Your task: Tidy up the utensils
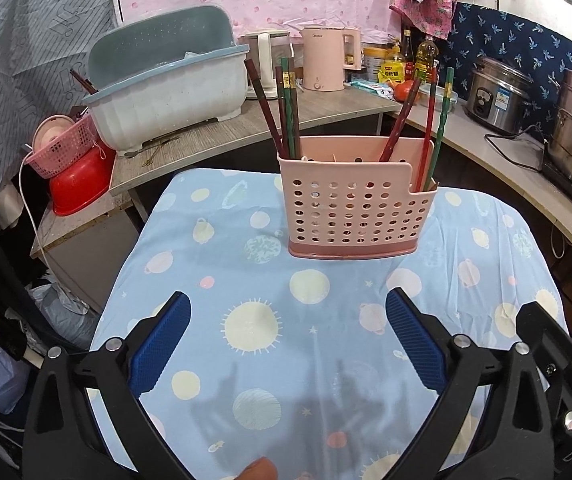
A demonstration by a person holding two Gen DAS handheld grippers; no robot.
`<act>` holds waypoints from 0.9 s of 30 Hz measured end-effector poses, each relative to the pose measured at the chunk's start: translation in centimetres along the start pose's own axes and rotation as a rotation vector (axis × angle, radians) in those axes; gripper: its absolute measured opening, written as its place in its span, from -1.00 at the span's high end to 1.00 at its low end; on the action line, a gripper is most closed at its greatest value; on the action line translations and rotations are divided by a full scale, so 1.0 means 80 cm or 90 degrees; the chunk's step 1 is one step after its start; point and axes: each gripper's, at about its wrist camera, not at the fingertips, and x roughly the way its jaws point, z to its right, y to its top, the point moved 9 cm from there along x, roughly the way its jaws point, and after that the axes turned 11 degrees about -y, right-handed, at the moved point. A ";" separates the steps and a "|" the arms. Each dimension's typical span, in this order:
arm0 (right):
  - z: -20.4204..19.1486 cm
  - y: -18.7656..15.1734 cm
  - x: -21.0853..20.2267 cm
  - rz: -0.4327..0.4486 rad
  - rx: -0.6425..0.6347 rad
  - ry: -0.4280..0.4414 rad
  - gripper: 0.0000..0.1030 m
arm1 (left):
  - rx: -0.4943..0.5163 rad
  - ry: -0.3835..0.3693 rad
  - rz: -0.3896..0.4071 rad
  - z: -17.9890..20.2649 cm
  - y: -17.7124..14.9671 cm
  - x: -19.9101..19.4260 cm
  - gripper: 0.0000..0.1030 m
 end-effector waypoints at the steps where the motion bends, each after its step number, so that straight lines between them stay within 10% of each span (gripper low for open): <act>1: 0.000 0.000 0.001 -0.001 -0.001 0.000 -0.88 | 0.000 0.000 -0.002 0.000 0.000 0.000 -0.82; 27: -0.006 -0.004 0.005 -0.003 -0.022 -0.010 -0.88 | -0.004 0.011 -0.001 -0.009 0.001 0.000 -0.85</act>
